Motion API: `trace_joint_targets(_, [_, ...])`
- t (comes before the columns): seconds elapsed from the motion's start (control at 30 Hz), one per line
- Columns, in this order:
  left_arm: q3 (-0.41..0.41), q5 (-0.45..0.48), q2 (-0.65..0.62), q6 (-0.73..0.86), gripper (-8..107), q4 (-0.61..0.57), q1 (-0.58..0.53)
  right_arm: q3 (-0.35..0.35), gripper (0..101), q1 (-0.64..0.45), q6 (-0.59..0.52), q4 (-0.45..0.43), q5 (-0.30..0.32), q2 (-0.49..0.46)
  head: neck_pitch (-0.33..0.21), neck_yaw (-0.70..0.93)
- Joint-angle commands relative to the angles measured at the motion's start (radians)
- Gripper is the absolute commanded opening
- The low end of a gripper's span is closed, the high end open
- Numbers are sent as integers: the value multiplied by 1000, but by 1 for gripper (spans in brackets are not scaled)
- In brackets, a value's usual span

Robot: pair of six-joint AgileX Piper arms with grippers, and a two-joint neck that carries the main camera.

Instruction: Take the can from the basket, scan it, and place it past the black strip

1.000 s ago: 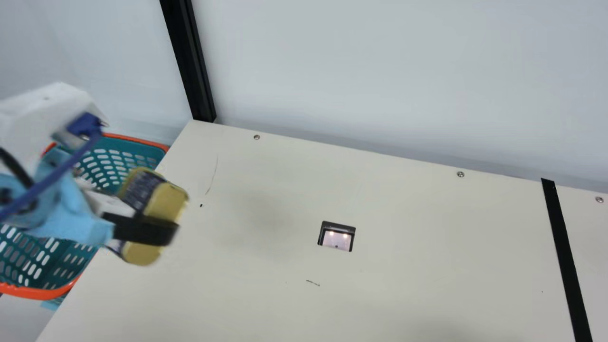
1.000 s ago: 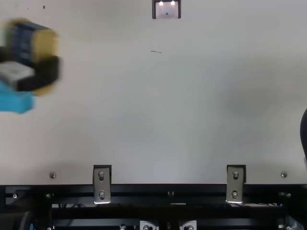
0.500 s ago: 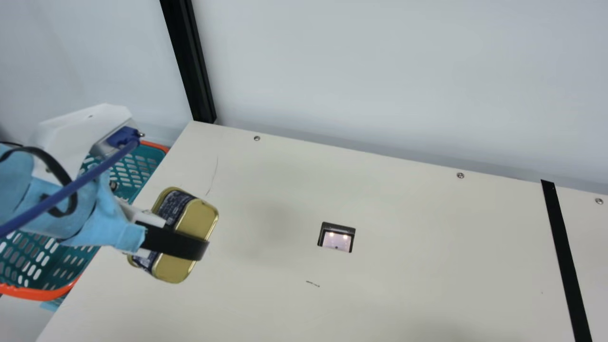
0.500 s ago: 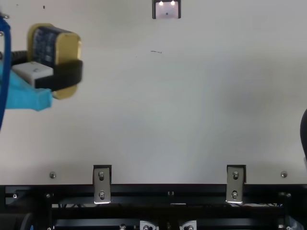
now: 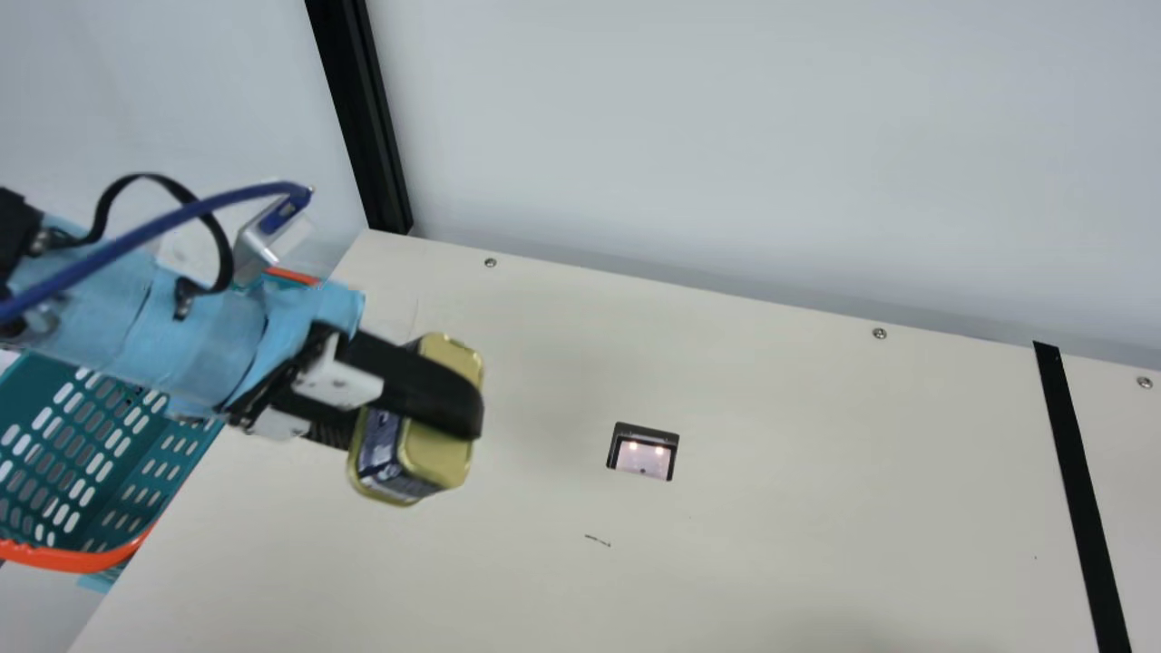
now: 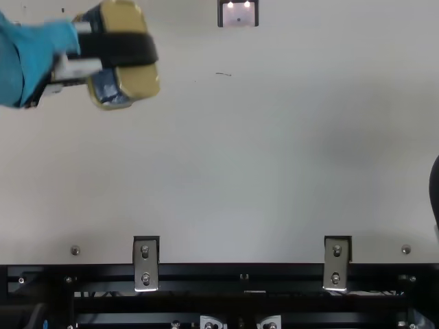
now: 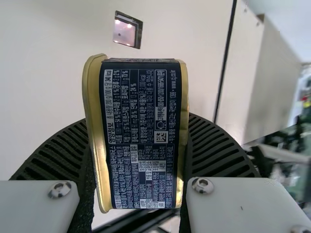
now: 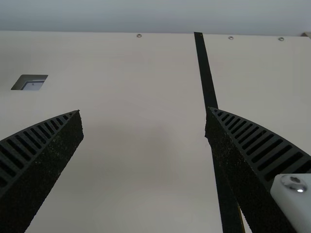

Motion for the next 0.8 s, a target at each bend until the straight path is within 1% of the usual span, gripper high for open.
trace_joint_targets(0.0, [-2, 1, 13, -77, 10, -40, 6, 0, 101, 0, 0, 0, 0, 0, -31, 19])
trace_joint_targets(0.13, [-1, 1, 35, -146, 10, -71, 11, 0, 101, 0, 0, 0, 0, 0, -31, 19])
trace_joint_targets(0.37, [29, 1, 49, -221, 10, -128, -11, 0, 101, 0, 0, 0, 0, 0, -31, 19])
trace_joint_targets(0.57, [44, 1, 27, -265, 10, -177, -39, 0, 101, 0, 0, 0, 0, 0, -31, 19])
trace_joint_targets(0.77, [55, 1, -30, -333, 10, -249, -101, 0, 101, 0, 0, 0, 0, 0, -31, 19])
